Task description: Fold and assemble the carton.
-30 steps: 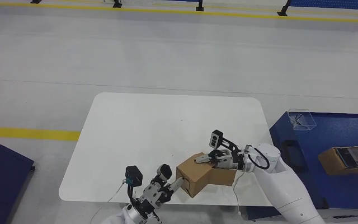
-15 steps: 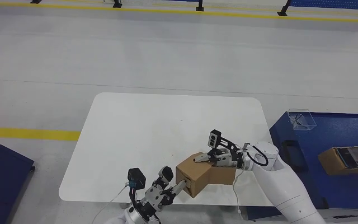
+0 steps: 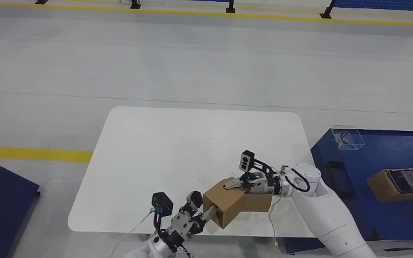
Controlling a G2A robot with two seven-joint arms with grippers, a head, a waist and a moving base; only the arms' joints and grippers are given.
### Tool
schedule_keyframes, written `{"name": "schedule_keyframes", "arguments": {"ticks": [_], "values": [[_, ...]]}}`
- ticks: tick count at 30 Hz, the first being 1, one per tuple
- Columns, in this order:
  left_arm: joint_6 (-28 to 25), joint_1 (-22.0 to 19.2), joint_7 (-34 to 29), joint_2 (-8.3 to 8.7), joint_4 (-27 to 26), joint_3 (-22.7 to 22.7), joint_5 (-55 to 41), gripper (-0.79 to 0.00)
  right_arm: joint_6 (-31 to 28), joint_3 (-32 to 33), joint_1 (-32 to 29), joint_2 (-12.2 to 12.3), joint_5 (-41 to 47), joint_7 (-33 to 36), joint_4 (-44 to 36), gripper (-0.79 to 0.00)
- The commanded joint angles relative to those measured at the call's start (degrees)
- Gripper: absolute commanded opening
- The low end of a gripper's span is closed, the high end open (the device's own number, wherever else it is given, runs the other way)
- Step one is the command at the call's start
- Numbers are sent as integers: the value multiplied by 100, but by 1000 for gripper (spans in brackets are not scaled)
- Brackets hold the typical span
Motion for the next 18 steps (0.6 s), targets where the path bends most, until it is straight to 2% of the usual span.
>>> {"name": "schedule_keyframes", "arguments": {"ticks": [1, 8, 11, 18], "values": [[51, -7, 3, 0, 8, -5, 20, -308, -1, 8, -8, 5, 4, 2, -7, -785], [69, 40, 192, 0, -41, -25, 9, -314, 61, 42, -6, 15, 110, 2, 50, -785], [-30, 144, 295, 17, -113, -134, -128, -299, 107, 69, 3, 19, 200, 29, 99, -785], [-176, 378, 417, 59, -260, -372, -329, -320, 255, 42, 51, 17, 339, 134, 211, -785]]}}
